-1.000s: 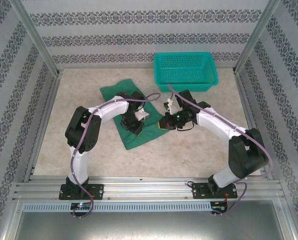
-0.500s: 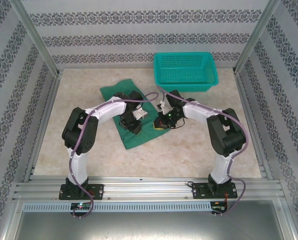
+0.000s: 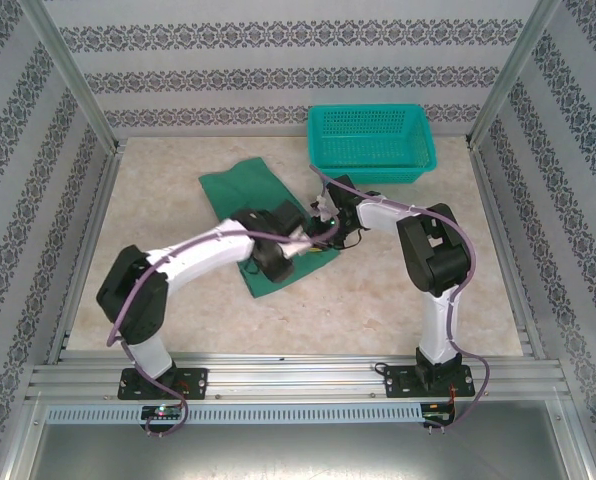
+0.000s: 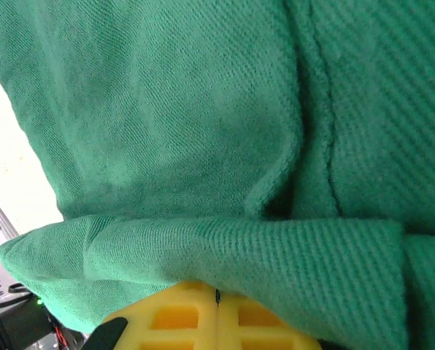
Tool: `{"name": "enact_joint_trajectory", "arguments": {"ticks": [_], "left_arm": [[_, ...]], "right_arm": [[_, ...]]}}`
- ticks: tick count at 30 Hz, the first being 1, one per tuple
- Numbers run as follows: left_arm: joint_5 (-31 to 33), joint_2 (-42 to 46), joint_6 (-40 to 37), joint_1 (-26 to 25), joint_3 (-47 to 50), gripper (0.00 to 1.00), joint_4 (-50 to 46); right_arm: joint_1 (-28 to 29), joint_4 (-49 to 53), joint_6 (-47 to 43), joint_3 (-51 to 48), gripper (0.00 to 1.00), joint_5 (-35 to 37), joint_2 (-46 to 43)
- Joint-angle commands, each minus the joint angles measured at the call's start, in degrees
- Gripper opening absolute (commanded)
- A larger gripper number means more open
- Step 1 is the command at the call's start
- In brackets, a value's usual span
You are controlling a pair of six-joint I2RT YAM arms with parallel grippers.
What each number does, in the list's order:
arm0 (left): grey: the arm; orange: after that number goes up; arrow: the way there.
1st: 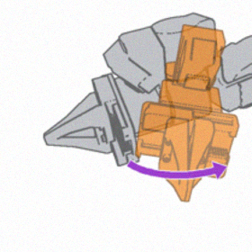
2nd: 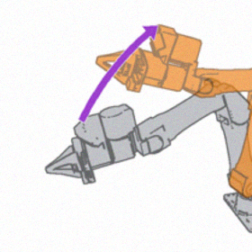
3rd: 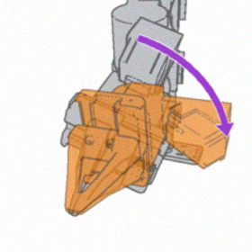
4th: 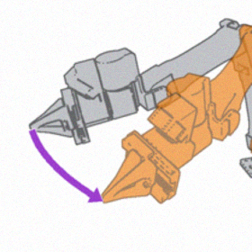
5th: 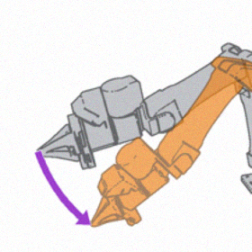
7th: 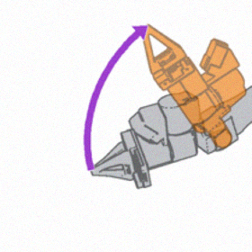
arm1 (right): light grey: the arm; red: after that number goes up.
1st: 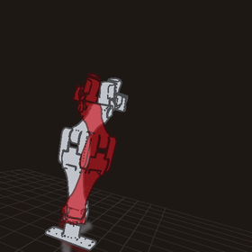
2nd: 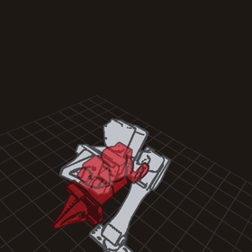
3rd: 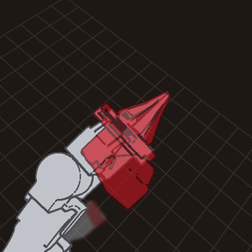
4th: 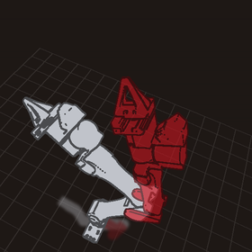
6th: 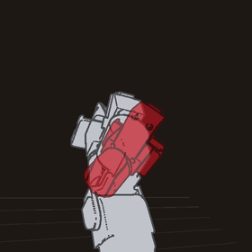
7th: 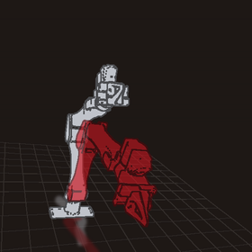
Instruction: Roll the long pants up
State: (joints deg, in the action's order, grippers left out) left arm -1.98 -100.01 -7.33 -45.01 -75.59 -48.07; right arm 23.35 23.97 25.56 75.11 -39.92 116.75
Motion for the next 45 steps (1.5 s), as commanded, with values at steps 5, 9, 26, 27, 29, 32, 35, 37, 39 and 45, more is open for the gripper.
{"name": "enact_joint_trajectory", "arguments": {"ticks": [5,9,26,27,29,32,35,37,39,45], "left_arm": [[17.06,1.84,-3.02,-6.8,2.99,0.8,4.18],[18.3,1.28,-4.16,-6.69,3.45,0.81,3.52],[19.75,-9.78,-3.25,-3.93,4.95,0.81,3.1],[20.53,-10.72,-3.28,-3.34,4.87,0.81,3.04],[20.58,-12.79,-3.0,-2.07,4.17,0.81,2.92],[19.53,-15.27,-3.12,-1.1,3.1,0.8,2.46],[18.85,-17.32,-2.84,0.18,2.22,0.76,2.4],[17.39,-18.95,-2.86,1.13,0.92,0.66,1.52],[17.12,-20.56,-2.39,2.04,-0.57,0.56,0.54],[9.58,-20.56,-2.77,2.21,-1.8,0.19,-1.99]], "right_arm": [[-0.68,-2.61,1.36,-4.12,0.0,1.86,-2.19],[-0.7,-3.04,1.5,-4.52,0.0,1.84,-2.1],[-0.84,-3.82,2.98,-3.04,0.0,1.69,-0.47],[-0.81,-3.99,3.07,-3.12,0.0,1.62,-0.47],[-0.85,-3.95,3.09,-3.04,0.0,1.6,-0.55],[-1.1,-3.35,2.73,-2.69,0.0,1.6,-0.51],[-1.58,-3.33,2.57,-2.95,0.0,1.73,-0.7],[-2.04,-3.62,2.58,-3.34,0.0,1.63,-0.73],[-2.17,-4.52,2.66,-3.89,0.0,0.94,-1.0],[-2.54,-5.12,2.75,-4.86,0.0,0.37,-2.3]]}}
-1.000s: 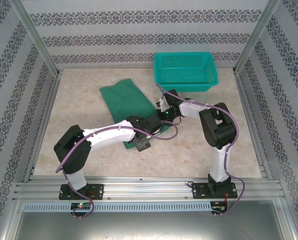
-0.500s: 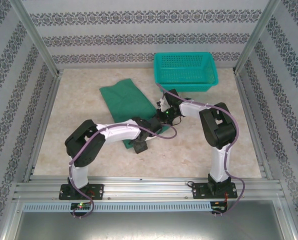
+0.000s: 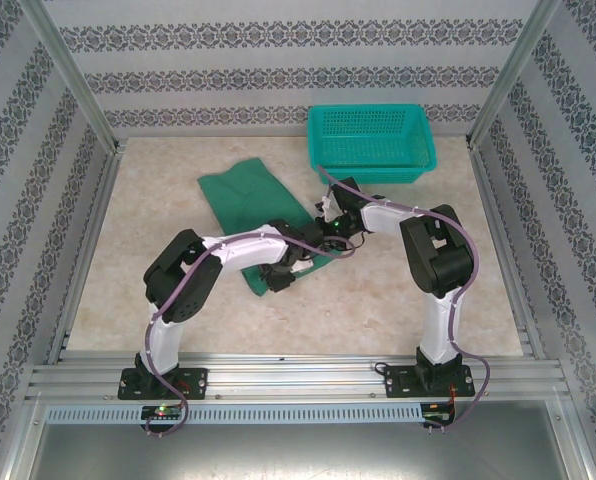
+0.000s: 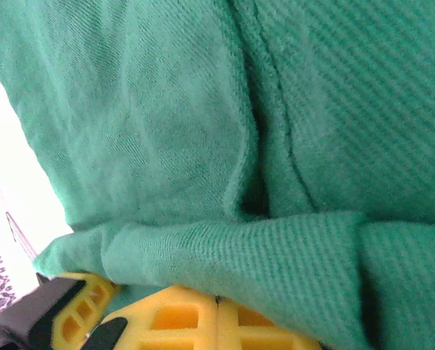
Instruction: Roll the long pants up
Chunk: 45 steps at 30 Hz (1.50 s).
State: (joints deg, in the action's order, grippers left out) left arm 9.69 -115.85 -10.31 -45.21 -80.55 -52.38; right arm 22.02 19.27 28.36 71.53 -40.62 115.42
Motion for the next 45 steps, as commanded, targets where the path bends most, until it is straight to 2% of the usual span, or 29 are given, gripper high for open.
{"name": "enact_joint_trajectory", "arguments": {"ticks": [1,2,7,11,14,16,20,25,29,32,45], "left_arm": [[-3.68,-3.77,0.2,2.24,3.49,0.1,2.12],[-3.72,-2.49,0.53,1.91,3.87,0.0,2.4],[-12.73,3.9,1.1,1.84,2.95,0.0,-0.34],[-22.63,6.66,1.99,2.6,0.71,0.0,-3.1],[-32.67,7.25,2.04,4.47,-1.42,0.02,-4.92],[-41.48,8.12,2.11,6.53,-1.82,0.04,-4.62],[-54.48,10.26,3.62,11.48,-2.14,0.07,-4.07],[-70.07,8.38,8.67,21.28,-3.36,0.11,-5.98],[-73.03,5.02,11.61,26.84,-1.71,0.11,-5.11],[-73.93,2.33,12.56,28.99,-0.12,0.12,-3.46],[-77.55,-4.39,12.92,30.11,1.0,0.15,-1.26]], "right_arm": [[-1.36,-0.38,-0.13,-1.47,0.0,1.11,-1.66],[-1.58,-0.46,-0.24,-1.81,0.0,1.36,-2.5],[-4.89,-3.77,1.94,-5.04,0.0,4.98,-11.14],[-7.23,-4.54,2.07,-6.78,0.12,8.74,-18.05],[-7.81,-3.16,0.95,-6.58,0.15,10.44,-21.06],[-8.02,-1.24,0.41,-5.55,0.15,10.43,-21.42],[-7.98,-1.07,0.51,-6.18,0.15,10.56,-22.56],[-8.03,-2.25,1.29,-7.67,0.15,10.49,-23.71],[-7.79,-3.7,2.05,-8.29,0.15,9.91,-24.16],[-7.38,-4.26,1.93,-8.59,0.15,9.81,-24.96],[-2.18,0.95,-4.35,-6.16,0.16,4.52,-23.5]]}}
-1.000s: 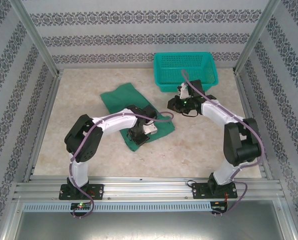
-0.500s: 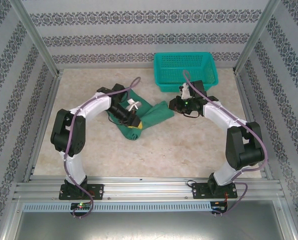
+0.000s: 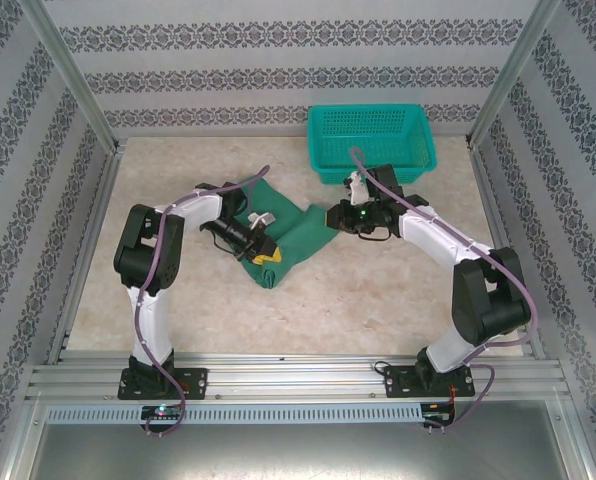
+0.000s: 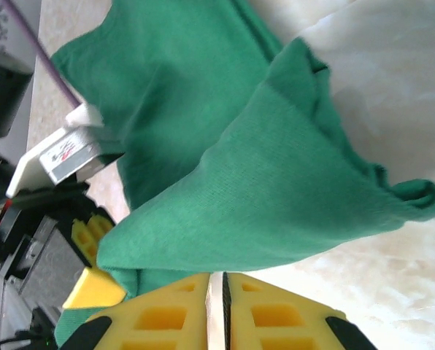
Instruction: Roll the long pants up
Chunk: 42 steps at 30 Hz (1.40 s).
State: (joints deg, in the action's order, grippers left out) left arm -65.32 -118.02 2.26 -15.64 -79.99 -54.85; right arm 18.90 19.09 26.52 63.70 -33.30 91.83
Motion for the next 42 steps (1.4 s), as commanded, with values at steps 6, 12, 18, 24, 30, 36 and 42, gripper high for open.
{"name": "enact_joint_trajectory", "arguments": {"ticks": [6,12,18,24,30,36,42], "left_arm": [[5.77,-7.25,-3.61,0.53,-4.68,0.15,-5.57],[28.24,-5.55,-5.49,-0.18,-7.26,0.26,-9.0],[50.95,6.75,-7.62,-2.72,-4.87,0.33,-3.23],[65.71,24.66,-9.75,-9.19,6.36,0.38,8.4],[76.21,26.61,-12.6,-23.22,12.37,0.49,9.92],[86.39,23.0,-13.04,-31.0,13.51,1.0,13.63],[86.55,19.15,-14.3,-31.54,11.76,1.0,16.07]], "right_arm": [[3.72,-1.26,-1.79,4.15,0.16,-4.37,6.42],[4.99,-5.1,0.42,8.73,0.15,-6.89,17.31],[4.86,-6.17,2.68,14.68,0.11,-7.7,27.69],[3.88,-4.36,4.11,17.62,0.08,-4.9,30.92],[2.82,-3.68,4.69,17.13,0.08,-4.47,31.05],[2.46,-5.07,5.87,14.94,0.08,-4.41,30.01],[2.73,-6.29,6.55,13.74,0.08,-4.6,29.72]]}}
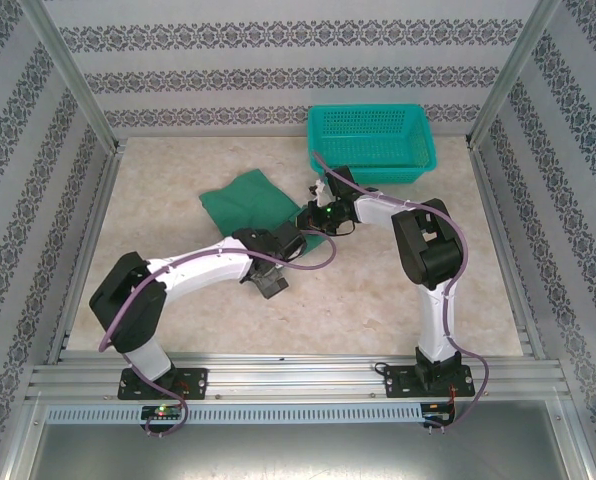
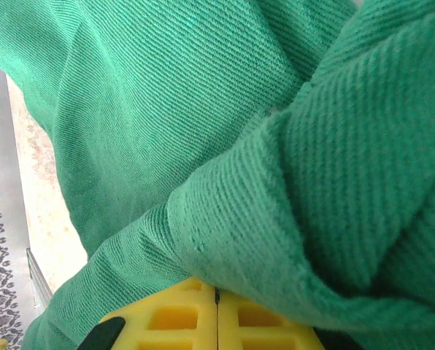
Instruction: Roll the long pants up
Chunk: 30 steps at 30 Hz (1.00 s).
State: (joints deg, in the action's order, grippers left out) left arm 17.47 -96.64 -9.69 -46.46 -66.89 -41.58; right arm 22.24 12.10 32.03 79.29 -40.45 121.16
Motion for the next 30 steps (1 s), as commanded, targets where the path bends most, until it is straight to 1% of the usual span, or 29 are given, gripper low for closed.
{"name": "enact_joint_trajectory", "arguments": {"ticks": [1,5,9,14,17,20,25,30], "left_arm": [[3.84,-2.91,-2.83,-0.93,-1.36,1.0,3.45],[1.88,-6.35,-3.47,-1.17,-2.81,1.0,3.67],[1.78,-8.07,-3.93,-1.84,-3.33,1.0,4.06],[4.74,-10.34,-4.21,-2.06,-2.96,1.0,4.57],[10.97,-10.82,-3.71,-2.69,-2.32,1.0,5.43],[17.17,-8.01,-3.24,-3.85,-1.13,1.0,7.16],[23.19,-5.23,0.67,-3.9,-3.7,1.0,2.41],[30.17,-8.39,3.2,-1.81,-4.53,1.0,-1.08]], "right_arm": [[-0.62,0.6,1.09,-1.94,0.08,2.57,0.29],[-0.79,-0.09,1.14,-3.01,0.07,2.57,-0.31],[-1.15,-0.91,1.44,-4.12,0.07,2.38,-0.58],[-1.14,-1.56,1.57,-4.49,0.06,2.0,-0.33],[-1.12,-1.68,1.86,-4.21,0.06,1.7,-0.27],[-1.15,-1.25,1.66,-3.75,0.06,1.69,-0.24],[-1.06,0.15,1.2,-2.69,0.06,1.77,-0.31],[-1.15,0.32,0.91,-2.99,0.06,1.95,-0.64]]}}
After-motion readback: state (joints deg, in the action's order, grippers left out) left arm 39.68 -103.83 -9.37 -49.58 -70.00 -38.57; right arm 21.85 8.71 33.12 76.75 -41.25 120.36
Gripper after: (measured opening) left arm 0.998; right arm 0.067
